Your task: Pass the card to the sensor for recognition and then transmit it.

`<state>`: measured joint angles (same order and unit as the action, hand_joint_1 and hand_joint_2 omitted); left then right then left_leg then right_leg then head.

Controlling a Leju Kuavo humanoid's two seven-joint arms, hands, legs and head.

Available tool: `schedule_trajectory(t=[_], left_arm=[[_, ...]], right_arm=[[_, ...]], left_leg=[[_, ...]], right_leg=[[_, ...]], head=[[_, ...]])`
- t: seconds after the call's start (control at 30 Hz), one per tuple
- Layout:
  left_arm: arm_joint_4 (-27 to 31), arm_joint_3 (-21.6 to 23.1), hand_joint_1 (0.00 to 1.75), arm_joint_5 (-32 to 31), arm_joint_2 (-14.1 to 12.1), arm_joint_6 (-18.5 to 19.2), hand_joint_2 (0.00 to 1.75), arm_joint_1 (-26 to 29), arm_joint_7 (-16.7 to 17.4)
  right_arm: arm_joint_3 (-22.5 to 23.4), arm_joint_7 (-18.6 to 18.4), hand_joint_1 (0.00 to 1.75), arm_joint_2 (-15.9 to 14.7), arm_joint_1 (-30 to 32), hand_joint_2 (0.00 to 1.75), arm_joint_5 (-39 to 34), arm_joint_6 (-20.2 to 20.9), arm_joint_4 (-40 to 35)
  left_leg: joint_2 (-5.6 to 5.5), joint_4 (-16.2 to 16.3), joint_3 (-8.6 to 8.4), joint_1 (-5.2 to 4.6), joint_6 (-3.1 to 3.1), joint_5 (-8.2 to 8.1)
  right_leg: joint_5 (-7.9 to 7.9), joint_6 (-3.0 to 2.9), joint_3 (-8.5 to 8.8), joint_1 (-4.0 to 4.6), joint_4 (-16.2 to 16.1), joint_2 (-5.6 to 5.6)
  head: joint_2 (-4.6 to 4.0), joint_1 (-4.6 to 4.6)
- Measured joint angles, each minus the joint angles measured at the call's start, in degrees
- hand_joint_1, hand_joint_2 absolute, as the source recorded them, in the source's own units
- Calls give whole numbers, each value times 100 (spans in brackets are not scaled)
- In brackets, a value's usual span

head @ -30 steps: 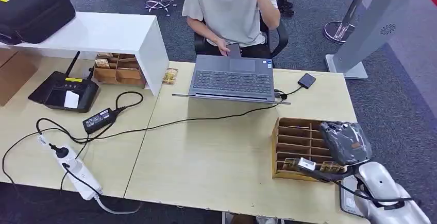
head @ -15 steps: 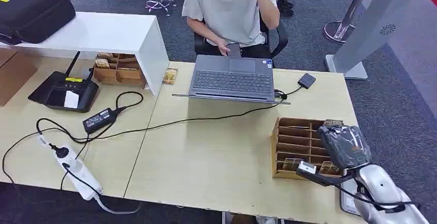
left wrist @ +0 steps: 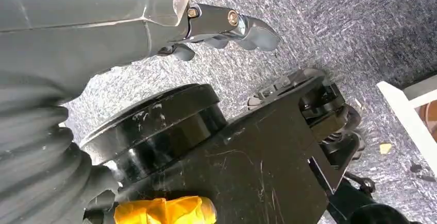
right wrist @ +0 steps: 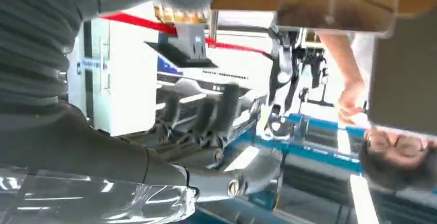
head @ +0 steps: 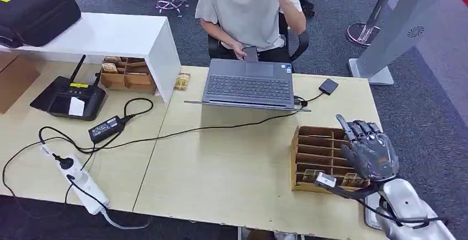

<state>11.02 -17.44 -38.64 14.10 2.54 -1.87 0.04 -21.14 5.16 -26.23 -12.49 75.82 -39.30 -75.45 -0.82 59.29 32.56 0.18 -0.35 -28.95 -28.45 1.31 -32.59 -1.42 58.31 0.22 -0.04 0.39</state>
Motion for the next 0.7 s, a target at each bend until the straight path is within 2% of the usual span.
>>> schedule_trajectory(t=[0.33,0.7], left_arm=[[0,0,0,-72,4,2,175,-3,0],[0,0,0,-173,4,11,175,-20,0]], right_arm=[[85,-24,0,59,17,175,55,151,46],[-48,-77,0,57,-779,175,118,457,673]], left_leg=[[0,0,3,-1,0,0],[0,1,0,0,2,3]], right_leg=[[0,0,1,-1,0,0],[2,0,1,0,2,0]], head=[[0,2],[0,2]])
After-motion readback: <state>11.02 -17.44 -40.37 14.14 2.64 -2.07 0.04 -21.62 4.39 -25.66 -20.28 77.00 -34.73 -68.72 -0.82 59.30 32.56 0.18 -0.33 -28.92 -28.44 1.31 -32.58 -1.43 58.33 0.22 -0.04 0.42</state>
